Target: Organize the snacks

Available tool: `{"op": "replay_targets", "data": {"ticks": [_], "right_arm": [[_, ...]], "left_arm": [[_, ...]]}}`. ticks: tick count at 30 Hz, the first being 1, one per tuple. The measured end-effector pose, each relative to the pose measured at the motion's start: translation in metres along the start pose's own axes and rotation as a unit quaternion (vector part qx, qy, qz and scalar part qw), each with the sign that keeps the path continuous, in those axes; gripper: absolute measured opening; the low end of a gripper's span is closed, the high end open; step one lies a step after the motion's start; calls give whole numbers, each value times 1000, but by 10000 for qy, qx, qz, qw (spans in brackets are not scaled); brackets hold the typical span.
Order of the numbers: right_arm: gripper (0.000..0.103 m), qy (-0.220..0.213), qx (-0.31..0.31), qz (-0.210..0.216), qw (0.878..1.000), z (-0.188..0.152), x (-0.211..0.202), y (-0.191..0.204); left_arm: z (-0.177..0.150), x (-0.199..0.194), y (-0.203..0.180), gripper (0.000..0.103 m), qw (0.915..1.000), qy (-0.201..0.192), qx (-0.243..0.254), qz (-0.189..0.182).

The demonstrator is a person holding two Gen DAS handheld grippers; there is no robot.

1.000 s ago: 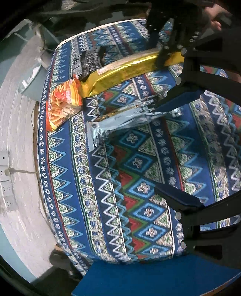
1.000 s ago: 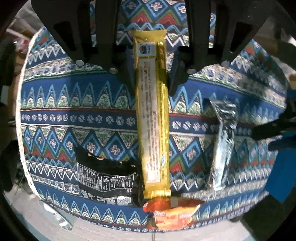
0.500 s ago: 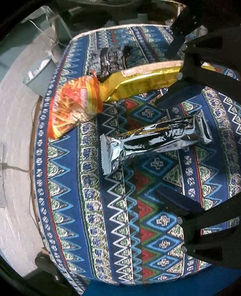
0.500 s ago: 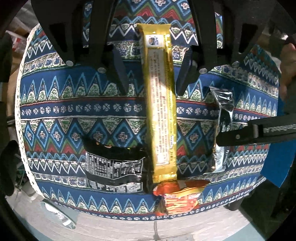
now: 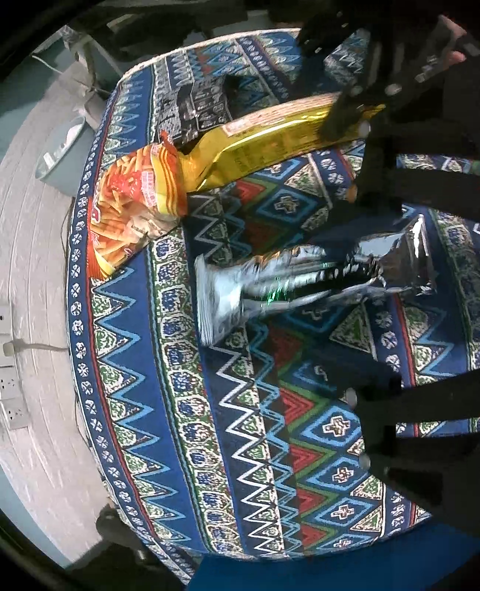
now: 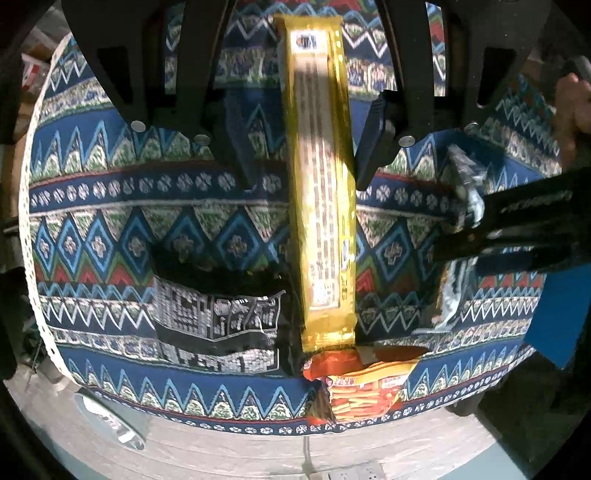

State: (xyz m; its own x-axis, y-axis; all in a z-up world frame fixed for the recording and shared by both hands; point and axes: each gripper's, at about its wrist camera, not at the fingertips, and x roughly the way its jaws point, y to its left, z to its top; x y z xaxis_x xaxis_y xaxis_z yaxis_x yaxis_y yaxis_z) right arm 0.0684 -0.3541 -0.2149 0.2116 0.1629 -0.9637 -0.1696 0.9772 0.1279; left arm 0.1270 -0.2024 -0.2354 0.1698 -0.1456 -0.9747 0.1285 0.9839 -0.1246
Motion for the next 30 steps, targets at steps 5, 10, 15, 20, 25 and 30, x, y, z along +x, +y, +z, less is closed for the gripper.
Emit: {"op": "replay_targets", "data": {"ticks": [5,10,15,20,25,30], "right_arm": [[54,-87,-118,-162,9998,4,10,3],[54,-112,-334,-402,9986,6,14,16],[35,-193,-575,-566,9966,2,17,39],[32,-72,-644,-518,9965,-7,18,56],[32,65,-650,-293,9974,-24,9,70],[32,5,-766,-264,9967,-33,-3,89]], "left_arm": [[-1,-2,16,49,9999,16,-51,-165],[2,2,14,71,9997,-1,32,-245],[-3,5,-2,55,9995,-143,258,75],[-12,4,2,30,9994,-48,339,-21],[-44,-16,19,30,9989,-56,450,79],[-64,-39,29,30,9982,-197,556,146]]}}
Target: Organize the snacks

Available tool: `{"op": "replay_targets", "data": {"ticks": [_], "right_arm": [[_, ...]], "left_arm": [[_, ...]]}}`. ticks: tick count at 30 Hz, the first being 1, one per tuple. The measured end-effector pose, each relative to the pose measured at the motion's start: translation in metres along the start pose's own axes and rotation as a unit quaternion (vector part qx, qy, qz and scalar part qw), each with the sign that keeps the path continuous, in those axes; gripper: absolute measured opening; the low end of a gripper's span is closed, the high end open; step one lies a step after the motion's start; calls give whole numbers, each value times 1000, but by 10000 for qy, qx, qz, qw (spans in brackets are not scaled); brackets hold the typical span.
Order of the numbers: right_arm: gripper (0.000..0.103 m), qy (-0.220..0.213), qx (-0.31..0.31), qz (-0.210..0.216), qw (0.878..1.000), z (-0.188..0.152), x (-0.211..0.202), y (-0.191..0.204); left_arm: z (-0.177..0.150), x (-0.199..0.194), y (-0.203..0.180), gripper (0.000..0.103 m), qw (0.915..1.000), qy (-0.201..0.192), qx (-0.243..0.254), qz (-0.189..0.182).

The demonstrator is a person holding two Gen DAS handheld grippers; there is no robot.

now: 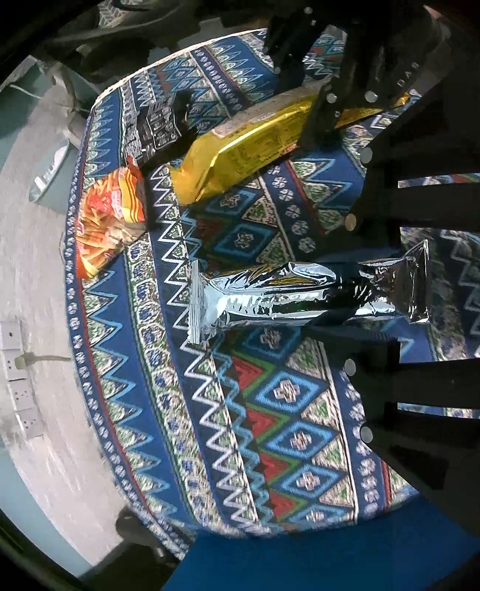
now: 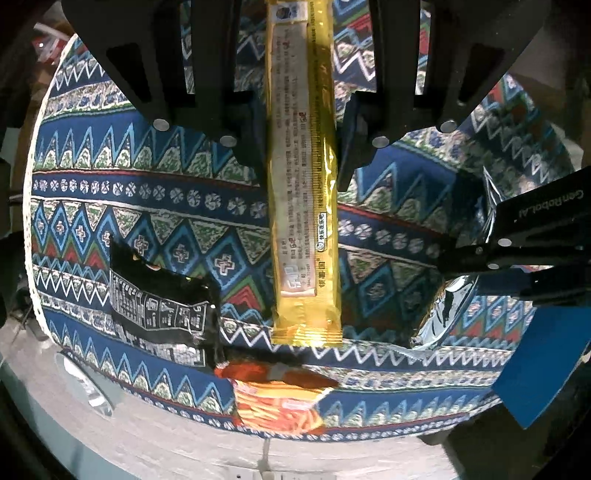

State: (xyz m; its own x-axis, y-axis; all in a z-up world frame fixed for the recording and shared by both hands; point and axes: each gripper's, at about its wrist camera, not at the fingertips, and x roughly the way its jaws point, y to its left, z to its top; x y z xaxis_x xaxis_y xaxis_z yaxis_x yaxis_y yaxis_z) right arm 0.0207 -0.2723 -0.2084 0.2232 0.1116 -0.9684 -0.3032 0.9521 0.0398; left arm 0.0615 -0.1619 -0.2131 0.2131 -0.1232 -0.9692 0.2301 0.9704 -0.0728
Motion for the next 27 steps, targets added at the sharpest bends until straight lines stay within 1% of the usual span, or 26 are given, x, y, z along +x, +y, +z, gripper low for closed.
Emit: {"op": "replay_targets", "data": {"ticks": [5,13,19,27], "right_arm": [[31,-114,-32,30,9999,-3,-17,21],[31,-301,-84,92,9995,5,-37,22],[31,-442,-151,120,9988,18,-47,28],[31,-712,-268,134,9970,32,-67,43]], "left_arm": [[-21,-28,12,30,9997,-189,123,130],[-29,-66,34,30,9988,-408,168,228],[-29,-83,42,30,9981,-557,66,257],[-31,-106,57,30,9960,-801,-46,389]]}}
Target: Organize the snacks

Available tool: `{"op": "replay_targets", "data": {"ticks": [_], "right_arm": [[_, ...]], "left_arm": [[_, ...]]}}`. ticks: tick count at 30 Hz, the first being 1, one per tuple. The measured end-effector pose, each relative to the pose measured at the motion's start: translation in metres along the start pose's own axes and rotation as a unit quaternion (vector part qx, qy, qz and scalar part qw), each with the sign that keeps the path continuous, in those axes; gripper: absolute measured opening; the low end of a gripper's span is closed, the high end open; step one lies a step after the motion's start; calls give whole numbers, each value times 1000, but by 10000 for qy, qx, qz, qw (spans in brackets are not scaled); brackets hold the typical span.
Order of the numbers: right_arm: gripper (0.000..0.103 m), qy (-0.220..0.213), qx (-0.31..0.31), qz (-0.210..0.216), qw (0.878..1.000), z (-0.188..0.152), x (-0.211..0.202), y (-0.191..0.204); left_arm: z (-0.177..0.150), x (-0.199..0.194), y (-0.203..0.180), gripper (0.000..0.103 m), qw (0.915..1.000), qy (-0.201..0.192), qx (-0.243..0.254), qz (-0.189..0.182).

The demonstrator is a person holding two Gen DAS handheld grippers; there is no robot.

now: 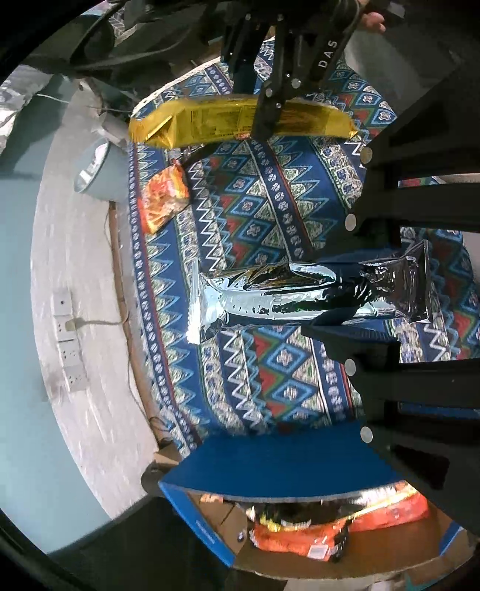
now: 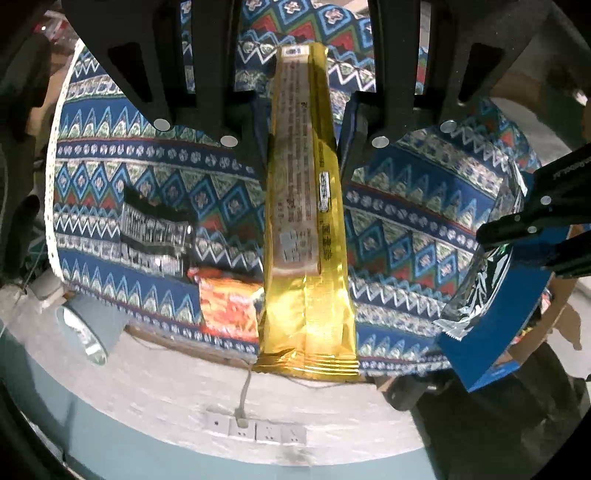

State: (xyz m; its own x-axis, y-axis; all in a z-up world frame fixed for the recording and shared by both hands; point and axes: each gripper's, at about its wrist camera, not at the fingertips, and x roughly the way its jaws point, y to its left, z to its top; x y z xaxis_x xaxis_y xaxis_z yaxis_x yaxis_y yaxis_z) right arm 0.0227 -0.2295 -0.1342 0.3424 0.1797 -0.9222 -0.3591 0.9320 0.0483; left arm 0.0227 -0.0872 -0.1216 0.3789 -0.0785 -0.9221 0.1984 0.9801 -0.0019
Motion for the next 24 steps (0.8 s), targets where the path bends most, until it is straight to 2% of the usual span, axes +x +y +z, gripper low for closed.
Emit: {"op": "replay_targets", "data": {"ticks": [18,24], "right_arm": [[31,-697,-356,229,9967,53,-42,55],[31,-908,-494,383,9939,68,-62,79]], "left_arm": [[-2,-63,47,30,9967,-744,-144,290],[-5,-77,75,30,9950,-866,-382,331]]}}
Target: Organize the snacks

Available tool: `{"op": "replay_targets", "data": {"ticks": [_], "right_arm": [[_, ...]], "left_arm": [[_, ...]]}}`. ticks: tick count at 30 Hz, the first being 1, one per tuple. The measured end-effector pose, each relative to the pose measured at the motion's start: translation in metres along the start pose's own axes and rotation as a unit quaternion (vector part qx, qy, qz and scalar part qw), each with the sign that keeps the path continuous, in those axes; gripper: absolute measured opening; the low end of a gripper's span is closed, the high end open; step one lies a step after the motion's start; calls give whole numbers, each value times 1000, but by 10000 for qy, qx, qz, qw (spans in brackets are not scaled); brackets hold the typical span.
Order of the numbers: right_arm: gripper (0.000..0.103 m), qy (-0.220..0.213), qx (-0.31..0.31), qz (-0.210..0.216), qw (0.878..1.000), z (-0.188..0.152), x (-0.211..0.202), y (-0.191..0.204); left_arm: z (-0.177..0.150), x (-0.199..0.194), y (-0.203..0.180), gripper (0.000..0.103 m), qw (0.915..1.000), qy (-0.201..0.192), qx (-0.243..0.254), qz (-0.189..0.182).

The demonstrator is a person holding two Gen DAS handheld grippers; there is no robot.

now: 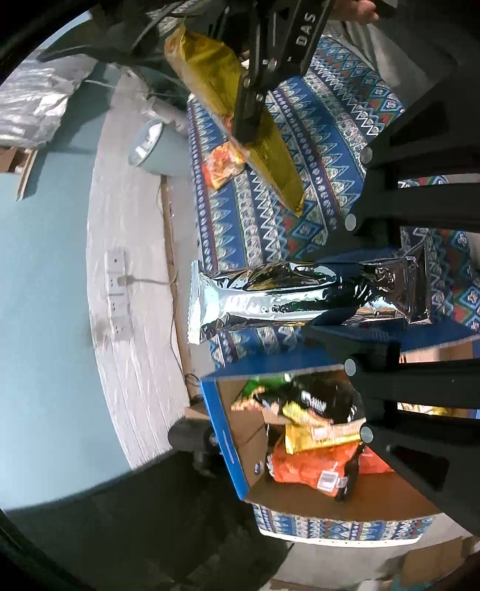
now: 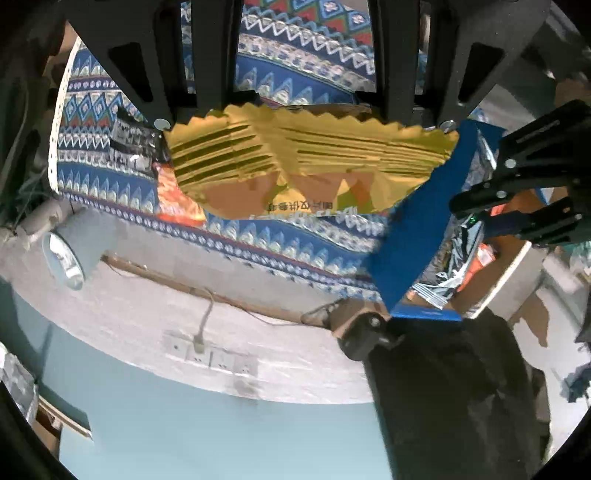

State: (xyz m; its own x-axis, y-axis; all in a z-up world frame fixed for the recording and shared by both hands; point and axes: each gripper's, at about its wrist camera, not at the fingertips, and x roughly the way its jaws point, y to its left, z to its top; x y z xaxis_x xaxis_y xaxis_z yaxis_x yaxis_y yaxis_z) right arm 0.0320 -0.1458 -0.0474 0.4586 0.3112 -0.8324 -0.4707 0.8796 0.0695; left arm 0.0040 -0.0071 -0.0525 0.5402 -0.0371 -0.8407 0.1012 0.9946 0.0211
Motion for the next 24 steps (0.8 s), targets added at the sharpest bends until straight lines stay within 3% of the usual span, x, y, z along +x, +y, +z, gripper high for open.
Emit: {"op": "replay_targets", "data": {"ticks": [14,24], "right_arm": [[31,-336,-282,613,9972,29,-36,56],[31,-391,-703,1129,9903,47,-41,118]], "left_arm": [[-11,-33,70,30,9975,-291,-578,289],[-30,-42,114,30,9944,-325,-855,537]]}}
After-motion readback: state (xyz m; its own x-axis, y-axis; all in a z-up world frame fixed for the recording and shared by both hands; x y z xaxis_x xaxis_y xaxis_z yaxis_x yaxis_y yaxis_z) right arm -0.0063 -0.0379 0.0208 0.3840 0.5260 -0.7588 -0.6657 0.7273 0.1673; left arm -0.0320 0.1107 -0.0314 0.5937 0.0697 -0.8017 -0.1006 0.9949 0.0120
